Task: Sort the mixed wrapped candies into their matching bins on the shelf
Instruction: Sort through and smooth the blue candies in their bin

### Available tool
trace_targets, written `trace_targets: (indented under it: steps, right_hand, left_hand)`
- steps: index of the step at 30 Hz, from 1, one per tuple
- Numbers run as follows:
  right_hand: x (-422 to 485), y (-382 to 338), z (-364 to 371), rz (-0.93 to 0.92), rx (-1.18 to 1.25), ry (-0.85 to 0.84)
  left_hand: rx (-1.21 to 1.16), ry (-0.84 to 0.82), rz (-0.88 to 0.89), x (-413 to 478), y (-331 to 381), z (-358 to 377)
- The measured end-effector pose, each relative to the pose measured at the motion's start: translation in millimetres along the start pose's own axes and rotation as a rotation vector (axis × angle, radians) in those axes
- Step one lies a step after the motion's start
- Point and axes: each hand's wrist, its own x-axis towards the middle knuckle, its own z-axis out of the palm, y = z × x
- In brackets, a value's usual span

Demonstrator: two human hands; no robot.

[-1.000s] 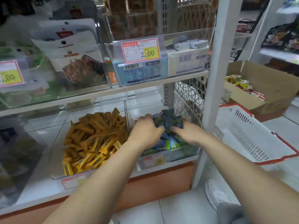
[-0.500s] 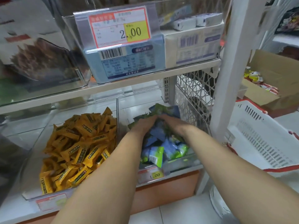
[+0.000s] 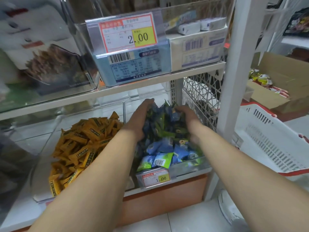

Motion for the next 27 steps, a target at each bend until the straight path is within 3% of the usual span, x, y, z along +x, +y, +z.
trace_targets:
  steps: [4, 7, 12, 15, 17, 21, 24, 27]
  right_hand:
    - [-9, -6, -4, -0.054, 0.066, -0.051]
    - [-23, -13, -7, -0.1, -0.025, -0.119]
    - [-55, -20, -27, -0.416, -0.774, -0.101]
    - [-72, -26, -40, -0.468, -1.033, -0.164]
    - [-80, -27, -46, -0.428, -1.13, -0.255]
    - [-87, -15, -40, -0.178, -1.269, -0.564]
    - [-71, -2, -27, -0.115, -1.263, -0.567]
    - [-52, 4, -18, -0.103, -1.317, -0.537]
  left_hand:
    - [0.125, 0.049, 0.049, -18, 19, -4]
    - [0.437, 0.048, 0.056, -37, 28, -1]
    - [1.12, 0.097, 0.301, -59, 23, 11]
    - [1.354, -0.064, 0.479, -75, -4, 19]
    - [1.495, -0.191, 0.422, -80, -18, 22]
    - [1.696, -0.293, 0.114, -65, -29, 17]
    - [1.704, -0.321, -0.053, -52, -35, 16]
    - [1.675, -0.222, -0.039, -38, -39, 16]
